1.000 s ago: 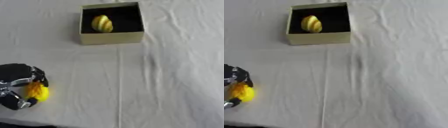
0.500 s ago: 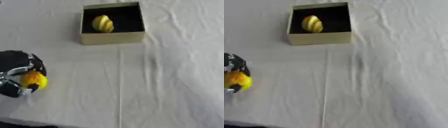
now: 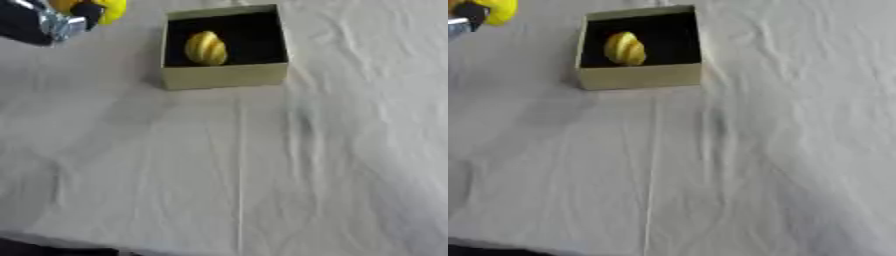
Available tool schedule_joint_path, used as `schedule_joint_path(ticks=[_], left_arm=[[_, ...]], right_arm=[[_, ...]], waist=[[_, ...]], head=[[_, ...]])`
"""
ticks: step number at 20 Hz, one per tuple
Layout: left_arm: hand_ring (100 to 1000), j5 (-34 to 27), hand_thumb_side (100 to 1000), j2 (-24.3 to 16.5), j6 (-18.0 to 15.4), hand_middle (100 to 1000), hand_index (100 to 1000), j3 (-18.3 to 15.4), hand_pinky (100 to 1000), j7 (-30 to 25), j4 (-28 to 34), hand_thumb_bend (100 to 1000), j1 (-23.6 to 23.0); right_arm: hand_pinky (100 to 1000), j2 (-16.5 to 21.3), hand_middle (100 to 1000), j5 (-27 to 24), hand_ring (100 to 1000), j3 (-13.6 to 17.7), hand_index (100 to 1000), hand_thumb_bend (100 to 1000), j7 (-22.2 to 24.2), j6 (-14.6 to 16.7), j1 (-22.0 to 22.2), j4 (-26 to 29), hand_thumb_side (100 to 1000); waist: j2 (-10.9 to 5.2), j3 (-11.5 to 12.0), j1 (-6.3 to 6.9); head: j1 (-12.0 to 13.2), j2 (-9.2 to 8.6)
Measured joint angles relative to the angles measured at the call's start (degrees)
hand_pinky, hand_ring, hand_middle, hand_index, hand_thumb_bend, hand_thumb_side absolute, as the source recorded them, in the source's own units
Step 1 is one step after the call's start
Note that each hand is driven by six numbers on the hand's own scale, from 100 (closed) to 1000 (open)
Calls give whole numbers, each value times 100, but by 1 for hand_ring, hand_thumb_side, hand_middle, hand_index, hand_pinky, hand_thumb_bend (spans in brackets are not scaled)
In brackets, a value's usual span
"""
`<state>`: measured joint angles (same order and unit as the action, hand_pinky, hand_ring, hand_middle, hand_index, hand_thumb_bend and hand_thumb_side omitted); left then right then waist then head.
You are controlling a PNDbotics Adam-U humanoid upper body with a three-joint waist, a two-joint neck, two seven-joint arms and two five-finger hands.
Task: Pick up objects on the table and place them in the box.
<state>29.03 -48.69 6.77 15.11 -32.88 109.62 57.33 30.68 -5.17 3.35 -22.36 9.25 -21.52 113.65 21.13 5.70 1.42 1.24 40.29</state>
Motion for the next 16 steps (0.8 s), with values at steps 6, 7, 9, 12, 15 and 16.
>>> schedule_joint_path(ticks=[6, 7, 9, 12, 15, 16], left_arm=[[513, 593, 100, 1406, -191, 506, 696, 273, 605, 256, -1853, 120, 903], [517, 696, 100, 1615, -270, 508, 699, 299, 609, 354, -2188, 122, 987], [523, 906, 100, 1966, -428, 507, 702, 309, 613, 553, -2791, 109, 1091], [528, 1103, 100, 2380, -621, 507, 706, 301, 620, 794, -3551, 100, 1136], [536, 1193, 100, 2670, -743, 512, 709, 263, 630, 959, -4135, 100, 1132], [538, 1209, 100, 2736, -779, 514, 710, 257, 635, 997, -4288, 100, 1128]], right_arm=[[860, -9, 706, -66, 829, -60, 858, 100, 68, -12, -116, 0, 570], [860, -17, 706, -76, 830, -62, 858, 100, 79, -9, -131, 0, 571], [860, -21, 706, -96, 830, -76, 858, 100, 105, -6, -169, 0, 571], [861, -56, 706, -107, 830, -97, 858, 100, 130, -7, -205, 0, 571], [861, -98, 706, -130, 830, -99, 858, 100, 149, -1, -246, 0, 571], [861, -114, 706, -141, 831, -100, 858, 100, 153, -3, -261, 0, 571]], waist=[[-2, -207, -20], [0, -233, -23], [12, -289, -36], [48, -365, -50], [69, -428, -51], [73, -437, -51]], head=[[193, -44], [226, -59], [279, -64], [326, -105], [343, -113], [343, -113]])
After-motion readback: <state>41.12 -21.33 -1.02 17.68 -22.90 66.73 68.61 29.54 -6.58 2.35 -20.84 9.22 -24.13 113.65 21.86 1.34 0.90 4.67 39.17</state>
